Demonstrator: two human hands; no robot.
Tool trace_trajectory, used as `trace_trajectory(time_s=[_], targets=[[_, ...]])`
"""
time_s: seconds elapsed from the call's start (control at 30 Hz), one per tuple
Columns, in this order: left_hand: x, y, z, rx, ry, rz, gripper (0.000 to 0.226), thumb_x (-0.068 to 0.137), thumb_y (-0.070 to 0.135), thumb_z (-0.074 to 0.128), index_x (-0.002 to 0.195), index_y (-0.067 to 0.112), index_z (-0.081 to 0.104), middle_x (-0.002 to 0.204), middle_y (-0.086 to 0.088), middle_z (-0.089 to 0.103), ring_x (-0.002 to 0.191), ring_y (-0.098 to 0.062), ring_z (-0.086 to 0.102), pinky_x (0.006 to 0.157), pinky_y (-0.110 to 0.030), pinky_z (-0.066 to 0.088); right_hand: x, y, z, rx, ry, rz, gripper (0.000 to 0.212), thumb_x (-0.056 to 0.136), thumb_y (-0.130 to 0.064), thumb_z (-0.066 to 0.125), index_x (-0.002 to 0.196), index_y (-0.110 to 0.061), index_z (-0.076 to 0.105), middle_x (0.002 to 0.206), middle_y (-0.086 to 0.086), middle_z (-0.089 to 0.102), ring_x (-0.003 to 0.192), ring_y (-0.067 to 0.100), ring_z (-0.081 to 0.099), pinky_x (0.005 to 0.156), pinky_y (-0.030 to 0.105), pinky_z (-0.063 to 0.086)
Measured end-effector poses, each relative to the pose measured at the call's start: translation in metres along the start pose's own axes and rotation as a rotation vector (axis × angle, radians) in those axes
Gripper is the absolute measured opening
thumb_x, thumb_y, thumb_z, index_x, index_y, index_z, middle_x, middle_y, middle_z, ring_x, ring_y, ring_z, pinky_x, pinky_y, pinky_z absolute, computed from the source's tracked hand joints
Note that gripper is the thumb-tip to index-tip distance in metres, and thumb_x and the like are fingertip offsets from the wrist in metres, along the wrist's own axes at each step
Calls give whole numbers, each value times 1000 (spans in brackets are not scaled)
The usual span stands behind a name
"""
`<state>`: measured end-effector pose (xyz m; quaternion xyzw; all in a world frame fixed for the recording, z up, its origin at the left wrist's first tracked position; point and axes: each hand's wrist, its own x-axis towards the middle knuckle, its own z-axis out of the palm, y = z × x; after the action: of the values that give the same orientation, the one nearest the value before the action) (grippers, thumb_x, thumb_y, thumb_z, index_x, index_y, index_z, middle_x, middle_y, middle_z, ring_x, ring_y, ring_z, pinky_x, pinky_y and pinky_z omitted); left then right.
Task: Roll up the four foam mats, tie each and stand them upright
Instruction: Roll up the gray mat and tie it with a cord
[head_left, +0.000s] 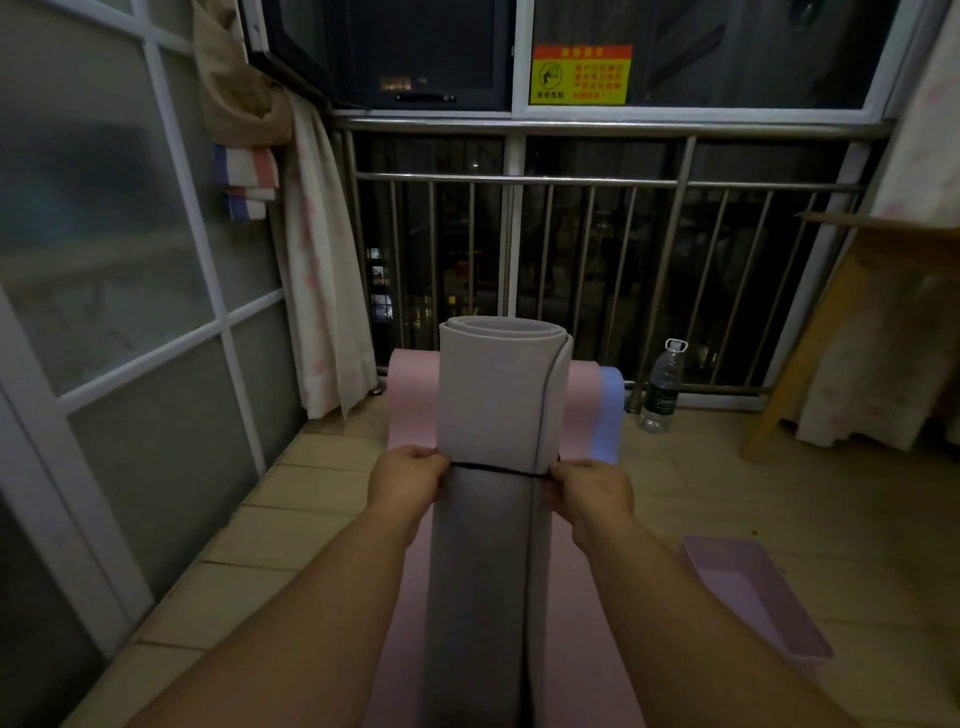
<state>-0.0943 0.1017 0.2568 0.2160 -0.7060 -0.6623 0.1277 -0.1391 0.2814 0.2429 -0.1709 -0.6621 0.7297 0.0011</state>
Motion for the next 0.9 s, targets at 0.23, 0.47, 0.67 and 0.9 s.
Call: trace_trajectory(time_s=[0.23, 0.47, 0.67, 0.9], targets=[[2, 0, 7, -192, 51, -99, 11, 71, 9, 70, 73, 0, 64, 75, -19, 64, 70, -29, 62, 72, -43, 59, 2, 0, 2, 93, 17, 101, 23, 78, 10, 65, 62, -1, 54, 64, 17, 60, 61, 29, 57, 72, 41, 53], [12, 6, 14, -220, 111, -187, 8, 74, -4, 68, 79, -2, 61, 80, -22, 65, 67, -31, 64, 71, -42, 60, 7, 1, 4, 59, 34, 90, 15, 71, 9, 69, 68, 0, 57, 69, 20, 62, 62, 30, 59, 65, 42, 54], [21, 5, 19, -205, 150, -197, 46, 42, 8, 63, 86, -2, 65, 75, -23, 69, 57, -34, 69, 58, -52, 60, 4, 0, 6, -27, 115, 33, 18, 73, 0, 70, 66, -1, 54, 58, 14, 56, 56, 27, 55, 65, 42, 54], [26, 8, 26, -119, 137, -220, 20, 71, -4, 64, 91, -3, 64, 84, -25, 67, 61, -32, 66, 64, -49, 60, 7, 2, 6, -30, 71, 34, 18, 72, -2, 70, 74, -3, 52, 64, 16, 56, 60, 28, 54, 62, 38, 49]])
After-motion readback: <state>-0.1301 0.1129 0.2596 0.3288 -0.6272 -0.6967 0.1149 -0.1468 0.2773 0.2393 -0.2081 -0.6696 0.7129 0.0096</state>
